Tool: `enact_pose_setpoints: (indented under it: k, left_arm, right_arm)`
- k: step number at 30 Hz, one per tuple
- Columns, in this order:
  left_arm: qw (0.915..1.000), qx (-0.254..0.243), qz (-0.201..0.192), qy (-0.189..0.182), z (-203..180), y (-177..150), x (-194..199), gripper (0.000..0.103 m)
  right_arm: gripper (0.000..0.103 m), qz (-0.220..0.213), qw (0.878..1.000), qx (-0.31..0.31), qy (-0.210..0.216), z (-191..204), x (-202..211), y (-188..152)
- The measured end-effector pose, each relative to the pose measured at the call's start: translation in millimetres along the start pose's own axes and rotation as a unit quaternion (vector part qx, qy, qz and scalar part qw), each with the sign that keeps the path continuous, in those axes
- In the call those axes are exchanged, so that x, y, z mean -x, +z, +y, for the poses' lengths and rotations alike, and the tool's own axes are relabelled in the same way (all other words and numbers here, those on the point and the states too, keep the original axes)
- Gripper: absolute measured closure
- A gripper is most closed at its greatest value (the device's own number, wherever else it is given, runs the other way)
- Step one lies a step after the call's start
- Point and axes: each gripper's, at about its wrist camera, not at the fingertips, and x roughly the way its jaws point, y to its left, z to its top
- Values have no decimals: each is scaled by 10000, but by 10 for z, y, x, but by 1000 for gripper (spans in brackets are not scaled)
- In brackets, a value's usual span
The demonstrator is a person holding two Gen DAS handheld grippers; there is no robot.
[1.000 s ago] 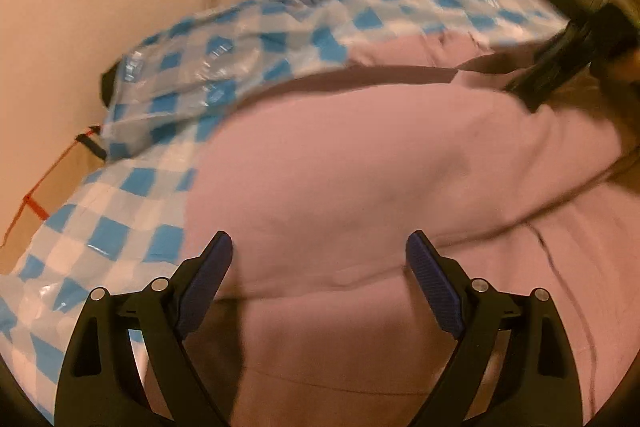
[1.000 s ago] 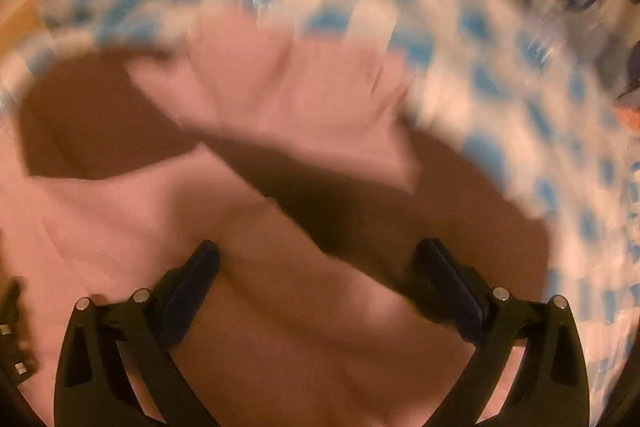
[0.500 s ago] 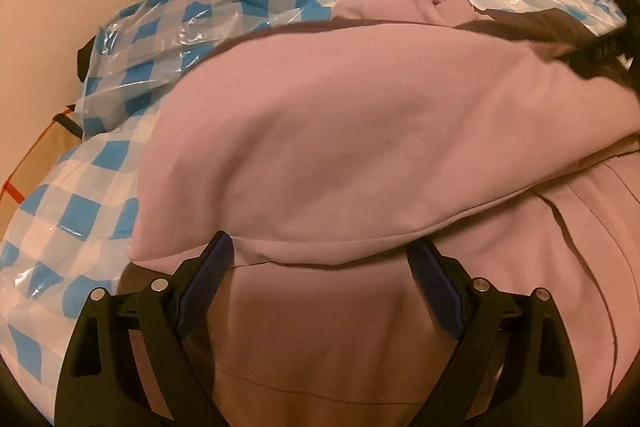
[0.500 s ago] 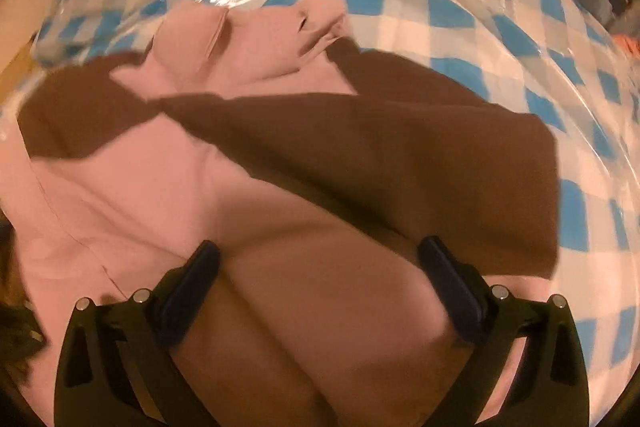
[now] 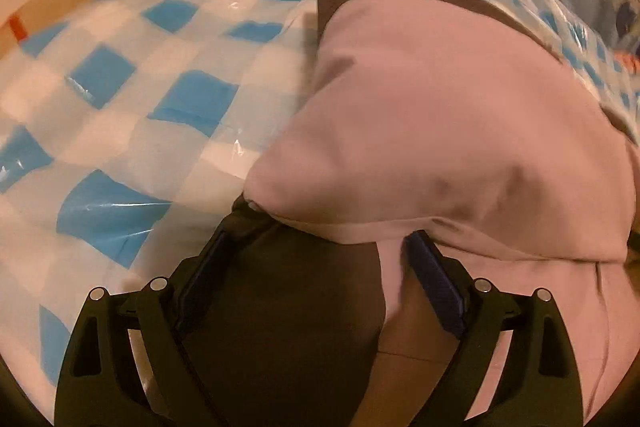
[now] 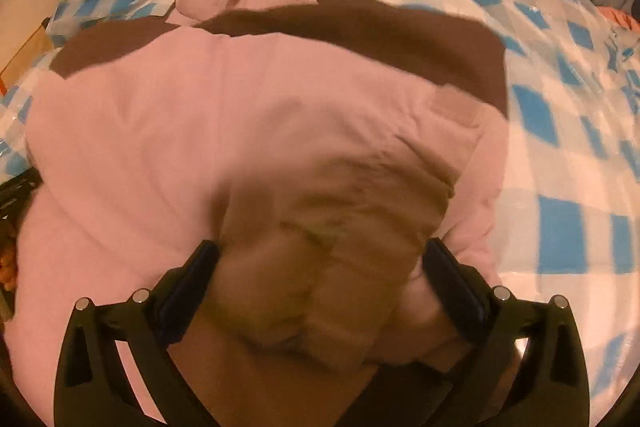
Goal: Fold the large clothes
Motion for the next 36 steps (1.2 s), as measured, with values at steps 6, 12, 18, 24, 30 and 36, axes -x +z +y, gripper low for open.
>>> enact_pose_setpoints:
  k: [6,12,18,24,30,36]
  left_arm:
    - [9981,-227,-480,-319,334,-246,872,16]
    - [9983,-34,-95,-570,1220,-950,1522,16]
    - [9897,567,751,-1078,1710,-1577,1631,16]
    - [9878,456,891,-1192,1603,-1923,1701,16]
    - [9858,28,1249,-1125,1331,-2166,1605,16]
    - [9817,-369,1271,-1370,989,-2237,1711,16]
  right_arm:
    - [6,-221,9979,-279,548,-310,913,-660]
    - [6,222,9832,-1449,1087,-980,1441,-1861]
    - [6,584,9552,-1921,2176,-966,1623,-2581]
    - [6,812,9574,-1624,2244,-680,1686,-2889]
    - [6,860,9326,-1947,2915,-669,1726,-3120]
    - [6,873,9167,-1967,3367,-608,1665,-3091]
